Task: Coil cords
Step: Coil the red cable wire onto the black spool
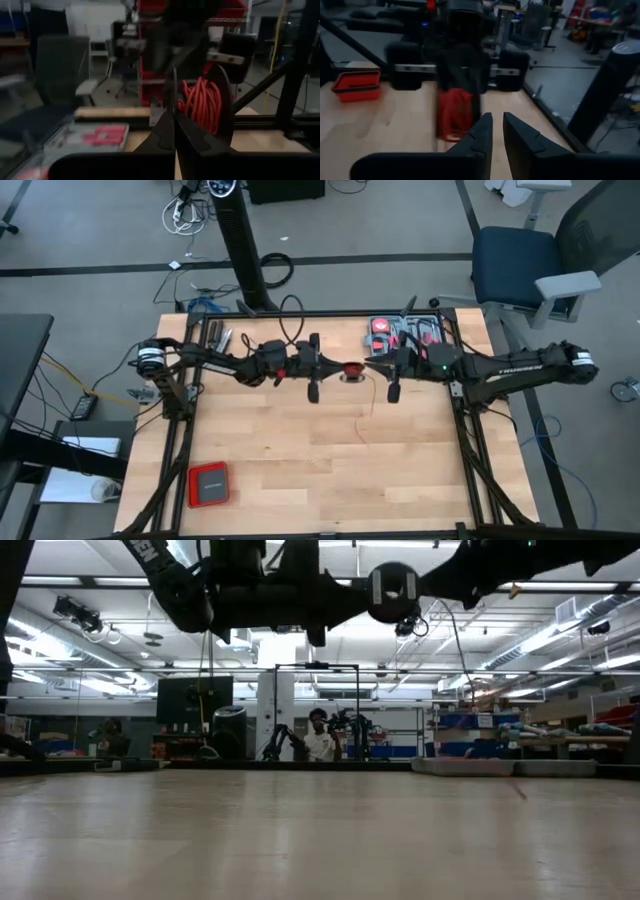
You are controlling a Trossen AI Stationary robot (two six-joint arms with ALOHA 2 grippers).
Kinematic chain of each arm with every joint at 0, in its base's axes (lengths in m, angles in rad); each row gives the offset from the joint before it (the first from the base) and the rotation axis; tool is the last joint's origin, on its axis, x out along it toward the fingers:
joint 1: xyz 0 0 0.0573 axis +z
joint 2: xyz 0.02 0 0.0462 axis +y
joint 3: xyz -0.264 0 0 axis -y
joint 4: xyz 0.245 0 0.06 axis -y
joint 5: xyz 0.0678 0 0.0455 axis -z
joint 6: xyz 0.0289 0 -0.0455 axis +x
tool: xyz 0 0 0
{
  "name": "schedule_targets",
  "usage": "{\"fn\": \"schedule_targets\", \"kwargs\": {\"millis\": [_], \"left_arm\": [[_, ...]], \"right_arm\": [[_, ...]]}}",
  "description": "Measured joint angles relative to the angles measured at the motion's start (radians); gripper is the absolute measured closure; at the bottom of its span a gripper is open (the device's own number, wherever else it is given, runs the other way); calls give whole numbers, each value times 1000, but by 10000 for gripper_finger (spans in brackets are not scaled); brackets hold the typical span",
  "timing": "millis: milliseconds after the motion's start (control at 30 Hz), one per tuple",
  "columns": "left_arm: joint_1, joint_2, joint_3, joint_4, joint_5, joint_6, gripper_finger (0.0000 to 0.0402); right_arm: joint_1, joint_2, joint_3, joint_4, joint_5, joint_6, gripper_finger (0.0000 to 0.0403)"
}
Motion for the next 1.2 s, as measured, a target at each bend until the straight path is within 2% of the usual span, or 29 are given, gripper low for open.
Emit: {"fn": "schedule_targets", "kwargs": {"millis": [167, 700, 867, 1200], "left_arm": [[39, 0, 0, -75, 13, -48, 398], [49, 0, 0, -45, 61, -45, 398], [58, 0, 28, -109, 130, -56, 398], [66, 0, 53, -186, 139, -56, 398]], "right_arm": [[-52, 7, -5, 7, -85, 60, 355], [-115, 82, -5, 38, -139, 97, 355], [-124, 113, -5, 58, -195, 113, 351], [-126, 113, -4, 86, -222, 113, 342]]}}
